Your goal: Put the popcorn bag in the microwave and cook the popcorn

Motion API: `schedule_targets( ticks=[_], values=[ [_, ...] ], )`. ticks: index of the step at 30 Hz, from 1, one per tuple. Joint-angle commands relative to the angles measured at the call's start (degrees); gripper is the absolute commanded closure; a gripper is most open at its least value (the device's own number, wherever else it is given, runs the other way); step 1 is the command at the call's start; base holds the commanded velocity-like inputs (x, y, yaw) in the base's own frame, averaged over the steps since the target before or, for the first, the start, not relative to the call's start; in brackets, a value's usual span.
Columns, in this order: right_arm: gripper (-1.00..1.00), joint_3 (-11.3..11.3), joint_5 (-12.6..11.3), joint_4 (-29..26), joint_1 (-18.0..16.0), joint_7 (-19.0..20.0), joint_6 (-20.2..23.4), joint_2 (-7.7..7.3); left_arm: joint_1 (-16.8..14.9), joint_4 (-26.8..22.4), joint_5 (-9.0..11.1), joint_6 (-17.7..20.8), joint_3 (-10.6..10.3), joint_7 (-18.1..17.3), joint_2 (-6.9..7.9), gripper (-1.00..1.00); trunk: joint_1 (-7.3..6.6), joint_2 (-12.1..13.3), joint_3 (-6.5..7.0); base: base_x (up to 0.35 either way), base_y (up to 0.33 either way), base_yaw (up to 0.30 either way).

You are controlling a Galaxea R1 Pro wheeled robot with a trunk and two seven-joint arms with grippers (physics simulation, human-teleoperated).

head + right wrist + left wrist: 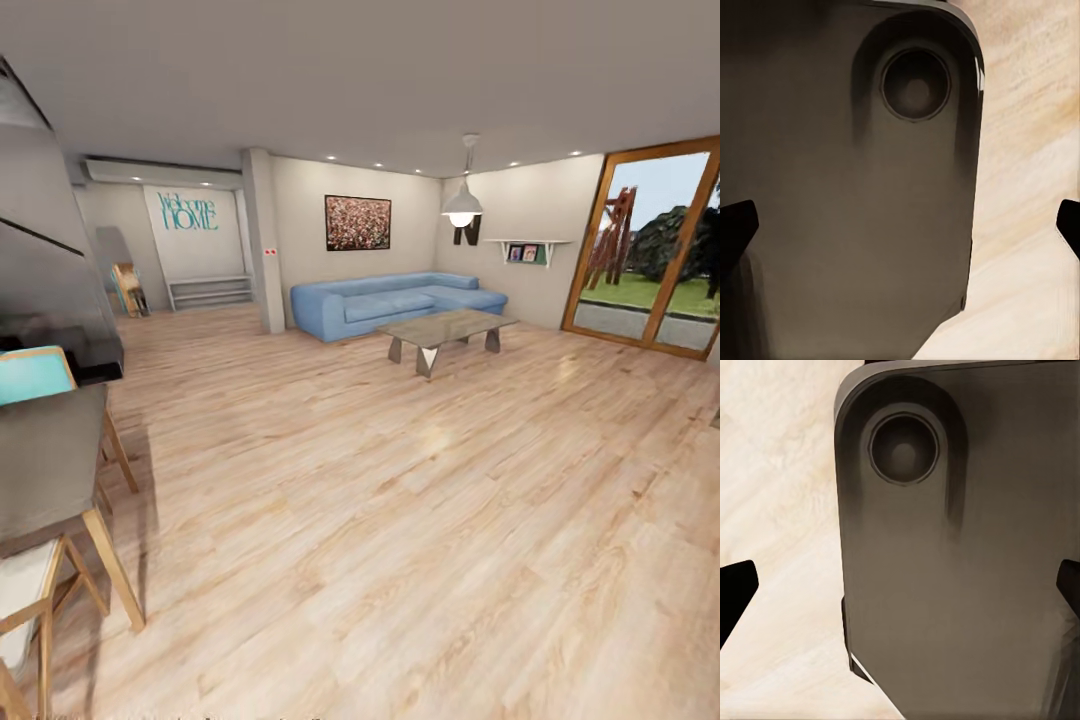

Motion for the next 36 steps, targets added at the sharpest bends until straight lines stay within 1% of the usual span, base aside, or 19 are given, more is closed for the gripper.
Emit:
schedule_targets(
  ticks=[1, 21, 22, 23, 24, 25, 28, 29, 32, 35, 36],
  values=[
    [-1.0, 0.01, 0.01, 0.03, -0.02, -0.07, -0.18, 0.01, -0.01, -0.02, -0.01, -0.03, -0.02, -0.01, 0.0, -1.0, 0.0, -0.03, -0.05, 0.0, 0.0, 0.3],
    [-1.0, -0.07, 0.09, 0.03, -0.02, -0.07, -0.27, 0.01, -0.01, -0.02, 0.06, -0.07, 0.0, 0.0, 0.02, -1.0, 0.0, -0.03, -0.05, 0.0, 0.0, 0.3],
    [-1.0, -0.07, 0.07, 0.03, -0.02, -0.07, -0.27, 0.01, -0.01, -0.05, 0.29, -0.28, 0.28, 0.0, -0.1, -1.0, 0.0, -0.03, -0.05, 0.0, 0.0, 0.3],
    [-1.0, -0.07, 0.08, 0.03, -0.02, -0.07, -0.27, 0.01, -0.01, -0.07, 0.23, -0.67, 0.36, 0.0, -0.54, -1.0, 0.0, -0.03, -0.05, 0.0, 0.0, 0.299],
    [-1.0, -0.07, 0.08, 0.03, -0.02, -0.07, -0.27, 0.01, -0.01, -0.1, 0.21, -1.62, 0.36, -0.01, -1.41, -1.0, 0.0, -0.03, -0.05, 0.0, 0.0, 0.299],
    [-1.0, -0.07, 0.09, 0.03, -0.02, -0.07, -0.27, 0.01, -0.01, -0.21, 0.36, -2.19, 0.42, -0.01, -1.95, -1.0, 0.0, -0.03, -0.05, 0.0, 0.0, 0.299],
    [-1.0, -0.07, 0.08, 0.03, -0.02, -0.07, -0.27, 0.01, -0.01, -1.03, 0.68, -2.63, 0.58, -0.01, -2.83, -1.0, 0.0, -0.03, -0.05, 0.0, 0.0, 0.3],
    [-1.0, -0.07, 0.07, 0.03, -0.02, -0.07, -0.27, 0.01, -0.01, -1.29, 0.97, -2.68, 0.72, -0.01, -2.98, -1.0, 0.0, -0.03, -0.05, 0.0, 0.0, 0.3],
    [-1.0, -0.07, 0.08, 0.03, -0.02, -0.07, -0.27, 0.01, -0.01, -1.58, 3.5, -2.75, 0.97, -0.08, -3.18, -1.0, 0.0, -0.03, -0.05, 0.0, 0.0, 0.3],
    [-1.0, -0.07, 0.02, 0.03, -0.02, -0.07, -0.27, 0.01, -0.01, -1.57, 8.92, -2.76, 1.32, -0.02, -2.97, -1.0, 0.0, -0.03, -0.05, 0.0, 0.0, 0.3],
    [-1.0, -0.07, -0.02, 0.03, -0.02, -0.07, -0.27, 0.01, -0.01, -1.55, 10.13, -2.76, 1.38, -0.01, -2.97, -1.0, 0.0, -0.03, -0.05, 0.0, 0.0, 0.3]
  ],
)
